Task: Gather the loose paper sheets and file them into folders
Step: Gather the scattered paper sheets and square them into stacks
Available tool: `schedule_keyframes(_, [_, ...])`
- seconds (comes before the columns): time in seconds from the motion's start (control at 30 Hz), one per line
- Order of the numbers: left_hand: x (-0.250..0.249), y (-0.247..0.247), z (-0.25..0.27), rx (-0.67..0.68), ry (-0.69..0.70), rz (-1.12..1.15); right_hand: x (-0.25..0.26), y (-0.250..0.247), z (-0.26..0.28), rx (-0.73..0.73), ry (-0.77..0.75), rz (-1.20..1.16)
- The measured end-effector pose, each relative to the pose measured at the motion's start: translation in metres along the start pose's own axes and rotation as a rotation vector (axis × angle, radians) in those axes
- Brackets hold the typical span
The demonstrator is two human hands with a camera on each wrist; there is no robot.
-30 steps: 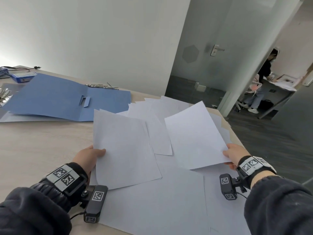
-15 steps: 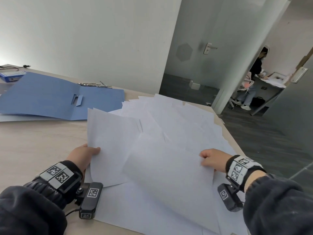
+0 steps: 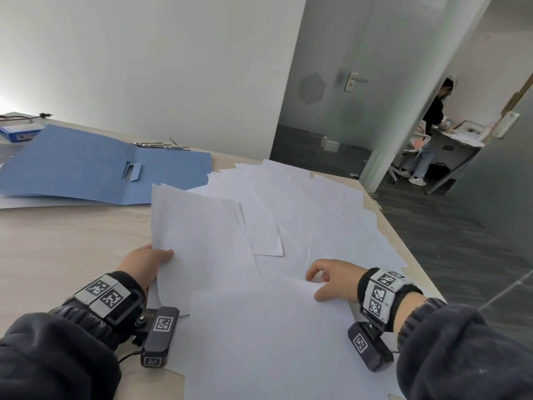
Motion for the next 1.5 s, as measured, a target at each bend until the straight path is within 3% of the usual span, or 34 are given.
schedule_keyframes(0.2, [0.004,0.0,0.002,0.022,-0.033,0.1,-0.042,-0.025,0.007,-0.075,0.006,-0.139])
schedule_keyframes(0.33, [0.006,0.002,0.003,0.042,-0.037,0.15,-0.094,-0.036,0.021,-0.124,0.12,-0.524])
schedule_keyframes(0.47, [0.007,0.003,0.001,0.047,-0.025,0.141,-0.143,-0.051,0.028,-0.4,0.259,-0.878])
schedule_keyframes(0.53, [0.008,0.004,0.0,0.052,-0.03,0.13,-0.161,-0.048,0.025,-0.471,0.371,-0.95])
schedule_keyframes(0.6, [0.01,0.007,0.0,0.063,-0.042,0.126,-0.164,-0.039,0.019,-0.447,0.47,-0.94])
schedule_keyframes(0.7, [0.01,0.009,0.001,0.078,-0.045,0.128,-0.149,-0.031,0.011,-0.369,0.532,-0.797])
schedule_keyframes(0.77, [0.009,0.01,0.001,0.079,-0.038,0.126,-0.139,-0.029,0.003,-0.343,0.533,-0.823])
schedule_keyframes(0.97, [0.01,0.01,0.001,0.074,-0.052,0.116,-0.105,-0.027,-0.011,-0.393,0.486,-1.257])
schedule_keyframes(1.07, [0.011,0.01,-0.001,0.068,-0.053,0.124,-0.063,-0.023,-0.015,-0.373,0.383,-1.328])
schedule_keyframes(1.33, [0.014,0.006,-0.001,0.049,-0.084,0.182,0.048,0.007,-0.037,-0.261,0.126,-0.907])
schedule_keyframes(1.43, [0.012,0.009,0.001,0.096,-0.055,0.08,0.066,0.016,-0.036,-0.142,0.059,-0.795])
schedule_keyframes(1.5, [0.013,0.007,0.0,0.092,-0.051,0.045,0.059,0.005,-0.032,-0.149,0.042,-0.67])
Point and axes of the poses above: each hand's wrist, its own z-axis away from the middle knuckle, its own y-axis out of the palm, x = y × z, the point moved 7 cm from there along -z, towards the middle knuckle, and after that the axes turned 10 degrees about z, right-handed, at the moved point
